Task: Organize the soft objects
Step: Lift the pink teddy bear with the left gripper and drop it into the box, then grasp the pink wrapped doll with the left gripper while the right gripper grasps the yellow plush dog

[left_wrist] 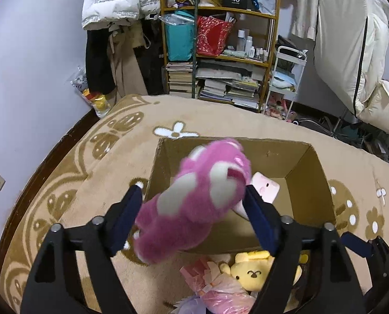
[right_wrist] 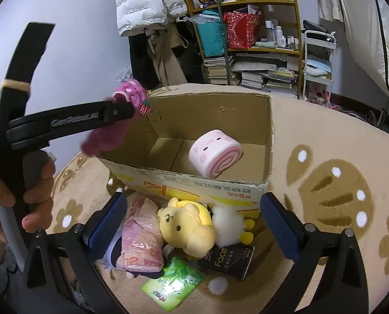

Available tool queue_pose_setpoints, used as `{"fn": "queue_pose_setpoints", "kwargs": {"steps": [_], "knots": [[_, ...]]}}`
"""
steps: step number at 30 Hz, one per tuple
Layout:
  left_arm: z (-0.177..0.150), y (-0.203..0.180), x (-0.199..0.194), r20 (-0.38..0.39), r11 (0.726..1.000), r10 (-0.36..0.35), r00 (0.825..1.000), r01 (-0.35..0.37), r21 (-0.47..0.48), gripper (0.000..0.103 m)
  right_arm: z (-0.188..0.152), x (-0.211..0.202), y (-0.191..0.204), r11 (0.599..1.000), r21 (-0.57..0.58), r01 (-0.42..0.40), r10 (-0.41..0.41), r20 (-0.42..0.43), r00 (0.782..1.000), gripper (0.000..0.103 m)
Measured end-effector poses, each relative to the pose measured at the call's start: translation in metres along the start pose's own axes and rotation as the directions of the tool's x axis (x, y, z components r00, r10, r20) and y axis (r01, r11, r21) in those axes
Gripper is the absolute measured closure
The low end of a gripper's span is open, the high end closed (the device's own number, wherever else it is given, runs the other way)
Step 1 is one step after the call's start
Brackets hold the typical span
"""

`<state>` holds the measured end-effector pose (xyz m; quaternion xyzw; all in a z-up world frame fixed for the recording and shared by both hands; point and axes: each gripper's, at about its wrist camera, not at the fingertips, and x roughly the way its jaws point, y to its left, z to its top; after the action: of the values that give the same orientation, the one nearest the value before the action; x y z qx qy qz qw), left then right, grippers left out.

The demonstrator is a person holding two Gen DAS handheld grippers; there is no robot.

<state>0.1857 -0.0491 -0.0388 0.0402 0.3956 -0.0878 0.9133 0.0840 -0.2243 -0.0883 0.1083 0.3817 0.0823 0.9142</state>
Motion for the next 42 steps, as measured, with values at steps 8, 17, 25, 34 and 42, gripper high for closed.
{"fn": "queue_pose_setpoints", "kwargs": {"steps": [8,17,25,34,42], "knots": [[-0.011,0.010,-0.011,-0.029,0.999,0.048,0.998,-0.048,-0.021,0.008,-0.002,0.003,-0.005,1.000,0.018,0.010,-0.009,-0.019,1.000,0.000],[-0.032,0.018,-0.024,-0.127,0.998,0.045,0.991,-0.049,-0.028,0.008,-0.008,0.001,-0.007,1.000,0.027,0.012,-0.012,-0.034,0.999,0.000],[-0.051,0.021,-0.020,-0.221,0.998,0.016,0.975,-0.029,-0.055,0.008,-0.016,0.003,0.001,1.000,-0.010,0.018,-0.018,-0.060,0.998,0.000],[-0.063,0.024,0.011,-0.327,0.996,-0.027,0.945,-0.002,-0.088,0.008,-0.025,0.020,0.009,0.997,-0.073,0.028,-0.036,-0.113,0.993,0.000],[-0.072,0.018,0.041,-0.408,0.996,-0.055,0.911,0.020,-0.089,0.008,-0.027,0.038,0.007,0.998,-0.060,0.012,-0.021,-0.157,0.987,0.005]]}}
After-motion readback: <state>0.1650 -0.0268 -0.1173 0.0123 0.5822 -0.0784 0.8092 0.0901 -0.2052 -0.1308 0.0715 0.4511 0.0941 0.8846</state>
